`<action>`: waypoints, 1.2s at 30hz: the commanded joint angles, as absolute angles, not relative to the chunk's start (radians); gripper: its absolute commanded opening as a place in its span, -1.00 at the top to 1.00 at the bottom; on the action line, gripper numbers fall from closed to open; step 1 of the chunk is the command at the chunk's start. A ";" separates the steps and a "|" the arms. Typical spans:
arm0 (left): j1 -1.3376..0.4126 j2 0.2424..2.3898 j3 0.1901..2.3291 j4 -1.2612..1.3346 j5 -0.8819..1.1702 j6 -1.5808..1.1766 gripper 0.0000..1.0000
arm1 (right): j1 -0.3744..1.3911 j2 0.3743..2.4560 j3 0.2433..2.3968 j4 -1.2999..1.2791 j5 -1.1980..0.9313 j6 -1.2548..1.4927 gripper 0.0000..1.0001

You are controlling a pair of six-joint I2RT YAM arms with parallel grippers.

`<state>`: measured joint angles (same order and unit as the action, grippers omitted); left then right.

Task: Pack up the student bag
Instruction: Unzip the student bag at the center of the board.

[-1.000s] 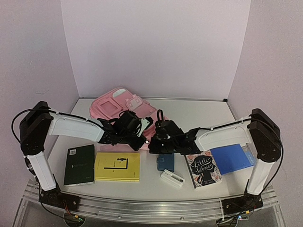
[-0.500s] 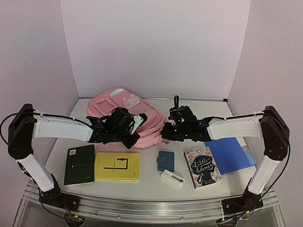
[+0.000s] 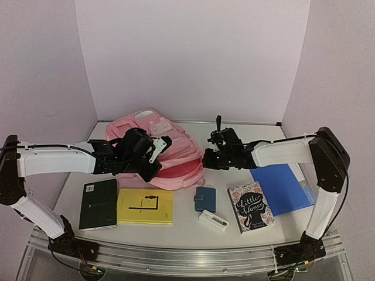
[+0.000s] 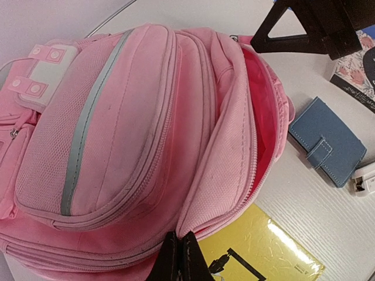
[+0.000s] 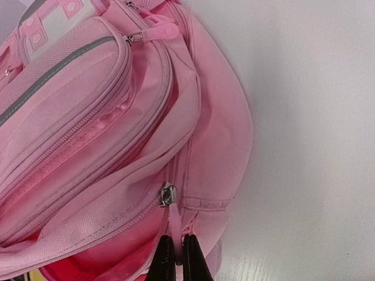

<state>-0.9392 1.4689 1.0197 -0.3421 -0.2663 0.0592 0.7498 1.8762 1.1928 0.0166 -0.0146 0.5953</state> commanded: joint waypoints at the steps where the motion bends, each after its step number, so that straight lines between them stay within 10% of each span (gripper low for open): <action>1: -0.927 1.405 1.004 -0.446 -0.354 0.019 1.00 | 0.709 1.906 1.248 0.048 -0.004 0.523 1.00; 18: -0.962 1.687 1.295 -0.333 -0.081 -0.047 -0.09 | 0.710 1.782 1.096 0.138 -0.197 0.506 1.00; 36: -0.970 2.032 1.576 -0.401 -0.221 -0.068 -0.06 | 0.709 1.715 1.040 0.149 -0.188 0.520 1.00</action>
